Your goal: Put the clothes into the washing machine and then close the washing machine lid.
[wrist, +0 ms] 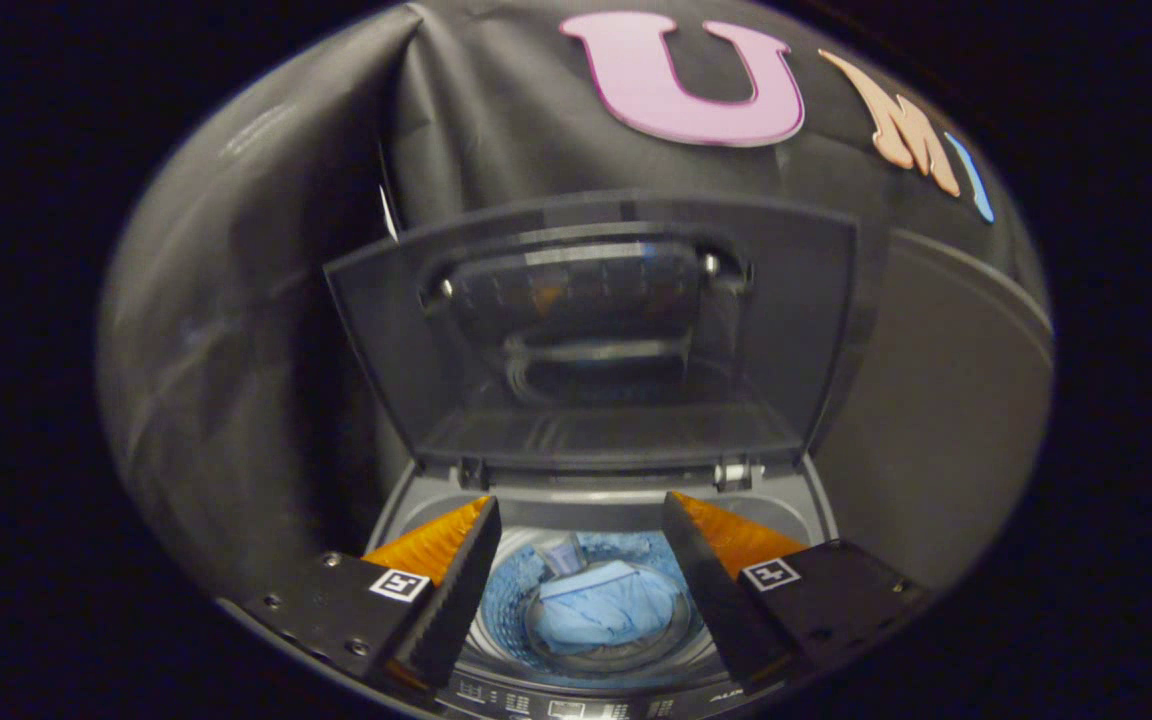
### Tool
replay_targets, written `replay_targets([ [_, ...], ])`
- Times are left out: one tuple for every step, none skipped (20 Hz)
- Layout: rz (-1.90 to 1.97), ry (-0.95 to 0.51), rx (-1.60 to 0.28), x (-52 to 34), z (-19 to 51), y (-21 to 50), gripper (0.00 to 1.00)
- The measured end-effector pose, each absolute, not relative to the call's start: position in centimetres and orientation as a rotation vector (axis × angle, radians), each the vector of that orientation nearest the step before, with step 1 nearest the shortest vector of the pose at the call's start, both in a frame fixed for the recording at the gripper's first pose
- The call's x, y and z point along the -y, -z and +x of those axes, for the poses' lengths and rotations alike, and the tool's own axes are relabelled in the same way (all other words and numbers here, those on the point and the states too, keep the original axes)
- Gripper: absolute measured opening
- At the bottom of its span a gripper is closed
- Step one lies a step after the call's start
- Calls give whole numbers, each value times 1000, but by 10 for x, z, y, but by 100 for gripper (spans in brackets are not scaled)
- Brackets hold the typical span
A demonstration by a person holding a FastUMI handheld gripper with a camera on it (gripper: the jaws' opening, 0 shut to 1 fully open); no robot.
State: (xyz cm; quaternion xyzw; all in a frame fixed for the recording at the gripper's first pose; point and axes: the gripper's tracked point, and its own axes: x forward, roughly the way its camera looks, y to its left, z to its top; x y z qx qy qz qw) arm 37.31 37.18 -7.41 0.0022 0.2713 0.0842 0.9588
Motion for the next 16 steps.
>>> replay_targets([
  [4,-169,-500,-376,376,54,98],
  [1,-172,-452,-380,378,35,97],
  [-3,-178,-414,-384,378,19,97],
  [-3,-185,-384,-389,376,4,97],
  [1,-193,-342,-393,375,-15,97],
  [8,-196,-296,-395,377,-28,97],
  [13,-194,-239,-396,377,-47,97],
  [13,-190,-182,-397,377,-69,97],
  [-1,-191,-125,-400,381,-84,97],
  [-13,-193,-85,-403,385,-95,97],
  [-28,-197,-60,-406,388,-105,96],
  [-37,-198,-46,-406,387,-109,96],
  [-42,-206,-28,-410,387,-118,96],
  [-32,-212,33,-414,392,-133,96],
  [-31,-218,113,-418,396,-152,96],
  [-38,-208,195,-417,402,-168,96],
])
